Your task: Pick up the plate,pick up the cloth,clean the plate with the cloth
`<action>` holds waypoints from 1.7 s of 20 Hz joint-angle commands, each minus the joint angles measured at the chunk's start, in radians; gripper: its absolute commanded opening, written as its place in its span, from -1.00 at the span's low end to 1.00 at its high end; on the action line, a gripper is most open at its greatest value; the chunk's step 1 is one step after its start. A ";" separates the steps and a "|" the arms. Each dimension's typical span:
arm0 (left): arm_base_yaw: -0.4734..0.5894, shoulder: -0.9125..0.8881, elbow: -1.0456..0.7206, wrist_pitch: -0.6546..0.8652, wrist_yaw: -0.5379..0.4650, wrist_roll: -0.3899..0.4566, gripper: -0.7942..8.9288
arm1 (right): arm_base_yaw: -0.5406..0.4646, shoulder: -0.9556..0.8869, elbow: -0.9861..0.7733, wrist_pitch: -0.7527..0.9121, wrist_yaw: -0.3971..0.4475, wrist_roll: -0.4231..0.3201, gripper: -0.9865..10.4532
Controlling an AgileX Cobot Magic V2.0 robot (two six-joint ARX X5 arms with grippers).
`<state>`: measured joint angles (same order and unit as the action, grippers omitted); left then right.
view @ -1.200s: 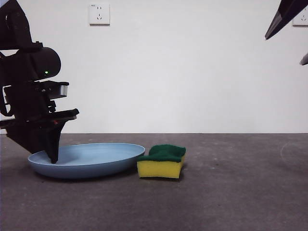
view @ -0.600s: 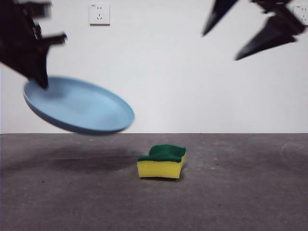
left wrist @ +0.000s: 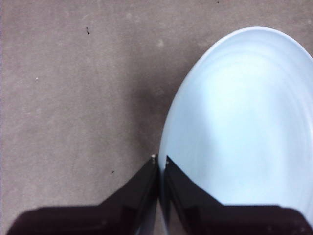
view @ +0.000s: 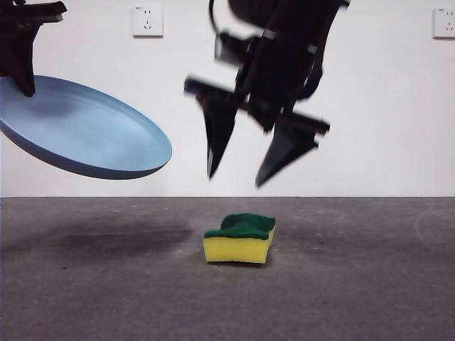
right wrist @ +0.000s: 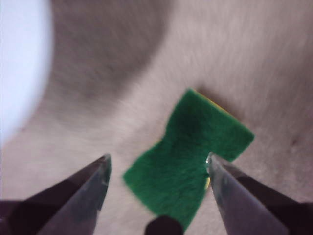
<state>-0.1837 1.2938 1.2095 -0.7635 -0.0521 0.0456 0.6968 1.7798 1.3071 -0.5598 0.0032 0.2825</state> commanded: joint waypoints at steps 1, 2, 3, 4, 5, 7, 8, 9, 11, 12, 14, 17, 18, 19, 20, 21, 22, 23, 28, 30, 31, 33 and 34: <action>0.000 -0.001 -0.010 0.007 0.001 0.011 -0.85 | -0.001 0.053 0.003 0.002 0.049 0.024 -0.24; 0.000 -0.001 -0.010 0.007 0.002 0.011 -0.85 | -0.001 0.071 0.003 0.005 0.053 0.024 -0.24; 0.000 -0.001 -0.010 0.007 0.002 0.011 -0.85 | -0.002 0.086 0.003 0.008 0.053 0.024 -0.24; 0.000 -0.001 -0.010 0.007 0.003 0.011 -0.85 | -0.003 0.097 0.003 0.013 0.053 0.028 -0.24; 0.000 -0.001 -0.010 0.008 0.003 0.011 -0.85 | -0.003 0.104 0.003 0.021 0.052 0.033 -0.24; 0.000 -0.001 -0.010 0.007 0.005 0.011 -0.85 | -0.002 0.111 0.003 0.045 0.052 0.039 -0.28; 0.000 -0.001 -0.010 0.007 0.005 0.011 -0.85 | -0.002 0.118 0.003 0.060 0.049 0.038 -0.38; 0.000 -0.001 -0.010 0.006 0.005 0.011 -0.85 | -0.003 0.124 0.003 0.063 0.049 0.038 -0.39; 0.000 -0.001 -0.010 0.006 0.008 0.011 -0.85 | -0.003 0.147 0.003 0.060 0.048 0.038 -0.39; 0.000 -0.001 -0.010 0.006 0.008 0.011 -0.85 | -0.003 0.157 0.003 0.058 0.048 0.038 -0.39; 0.000 -0.001 -0.010 0.005 0.008 0.011 -0.85 | -0.002 0.167 0.003 0.059 0.047 0.038 -0.39; 0.000 -0.001 -0.010 0.003 0.008 0.011 -0.85 | -0.002 0.172 0.003 0.058 0.027 0.038 -0.39; 0.000 -0.001 -0.010 0.003 0.008 0.011 -0.85 | -0.002 0.173 0.003 0.058 0.024 0.038 -0.39; 0.000 -0.001 -0.010 0.003 0.009 0.011 -0.85 | -0.002 0.174 0.003 0.056 0.025 0.038 -0.39; 0.000 -0.001 -0.010 0.003 0.009 0.011 -0.85 | -0.002 0.179 0.003 0.057 0.024 0.038 -0.39; 0.000 -0.001 -0.010 0.003 0.009 0.011 -0.85 | -0.002 0.187 0.003 0.056 0.024 0.039 -0.39; 0.000 -0.001 -0.010 0.003 0.009 0.011 -0.85 | -0.002 0.200 0.003 0.054 0.024 0.039 -0.39; 0.000 -0.001 -0.010 0.003 0.009 0.011 -0.85 | -0.002 0.215 0.003 0.050 0.023 0.039 -0.39; 0.000 -0.001 -0.010 0.002 0.009 0.011 -0.85 | 0.000 0.234 0.003 0.036 0.026 0.038 -0.85; 0.000 -0.001 -0.010 0.003 0.008 0.011 -0.85 | 0.000 0.234 0.003 0.033 0.029 0.027 -0.85; 0.000 0.000 -0.010 0.005 0.008 0.011 -0.85 | 0.000 0.231 0.003 0.032 0.029 0.018 -0.85; 0.000 0.001 -0.010 0.011 0.008 0.011 -0.85 | 0.000 0.206 0.003 0.030 0.029 0.015 -0.85; 0.000 0.002 -0.010 0.014 0.008 0.011 -0.85 | 0.000 0.180 0.003 0.030 0.029 0.014 -0.85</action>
<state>-0.1837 1.2938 1.2095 -0.7624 -0.0456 0.0525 0.6907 1.9594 1.3308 -0.5110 0.0517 0.3023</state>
